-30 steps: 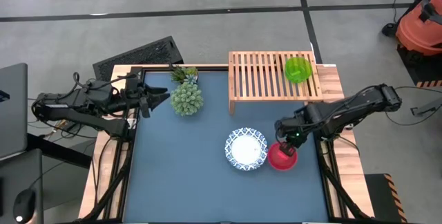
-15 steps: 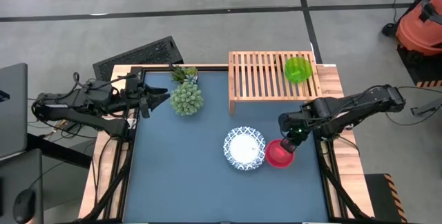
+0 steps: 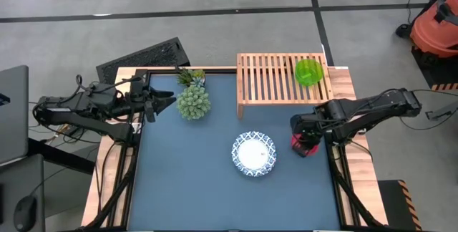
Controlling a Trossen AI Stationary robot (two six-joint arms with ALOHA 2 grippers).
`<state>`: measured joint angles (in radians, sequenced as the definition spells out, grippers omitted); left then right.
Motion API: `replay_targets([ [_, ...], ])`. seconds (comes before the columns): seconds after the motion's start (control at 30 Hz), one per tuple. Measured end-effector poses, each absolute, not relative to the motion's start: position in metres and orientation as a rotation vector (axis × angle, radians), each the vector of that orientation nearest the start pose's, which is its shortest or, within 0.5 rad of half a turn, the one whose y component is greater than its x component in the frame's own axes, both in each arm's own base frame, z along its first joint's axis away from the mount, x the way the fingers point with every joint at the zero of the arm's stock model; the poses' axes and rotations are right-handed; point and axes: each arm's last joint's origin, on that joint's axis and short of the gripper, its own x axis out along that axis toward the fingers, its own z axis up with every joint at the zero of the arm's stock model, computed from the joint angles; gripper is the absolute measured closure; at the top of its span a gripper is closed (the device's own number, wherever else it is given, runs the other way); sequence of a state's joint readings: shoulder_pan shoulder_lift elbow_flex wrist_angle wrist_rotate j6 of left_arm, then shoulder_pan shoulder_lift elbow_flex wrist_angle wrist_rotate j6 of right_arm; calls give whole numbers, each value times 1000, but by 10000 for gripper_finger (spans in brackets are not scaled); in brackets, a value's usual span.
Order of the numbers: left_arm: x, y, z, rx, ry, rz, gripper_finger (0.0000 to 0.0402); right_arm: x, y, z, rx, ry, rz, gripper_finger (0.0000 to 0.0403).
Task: Place and stack bowls onto a shelf
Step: Stack the red bowl on top of the green bowl on the shelf
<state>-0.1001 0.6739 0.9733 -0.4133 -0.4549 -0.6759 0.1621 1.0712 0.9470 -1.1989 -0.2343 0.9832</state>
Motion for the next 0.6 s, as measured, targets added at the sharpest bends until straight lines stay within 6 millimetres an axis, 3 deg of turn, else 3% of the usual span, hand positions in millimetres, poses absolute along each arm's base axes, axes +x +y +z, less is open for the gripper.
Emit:
replay_targets([
  [0.1, 124, 0, 387, -634, -14, 379, 205, 158, 32, 270, 863, 1440, -419, 369],
  [0.33, 124, 0, 387, -620, -12, 381, 205, 146, 26, 266, 861, 1451, -719, 242],
  [0.47, 124, 0, 387, -619, -11, 381, 205, 140, 24, 252, 967, 1464, -893, 195],
  [0.53, 124, 0, 387, -619, -8, 377, 205, 144, 27, 246, 993, 1441, -862, 185],
  [0.6, 124, 0, 386, -616, 3, 379, 205, 153, 34, 244, 948, 1394, -694, 182],
])
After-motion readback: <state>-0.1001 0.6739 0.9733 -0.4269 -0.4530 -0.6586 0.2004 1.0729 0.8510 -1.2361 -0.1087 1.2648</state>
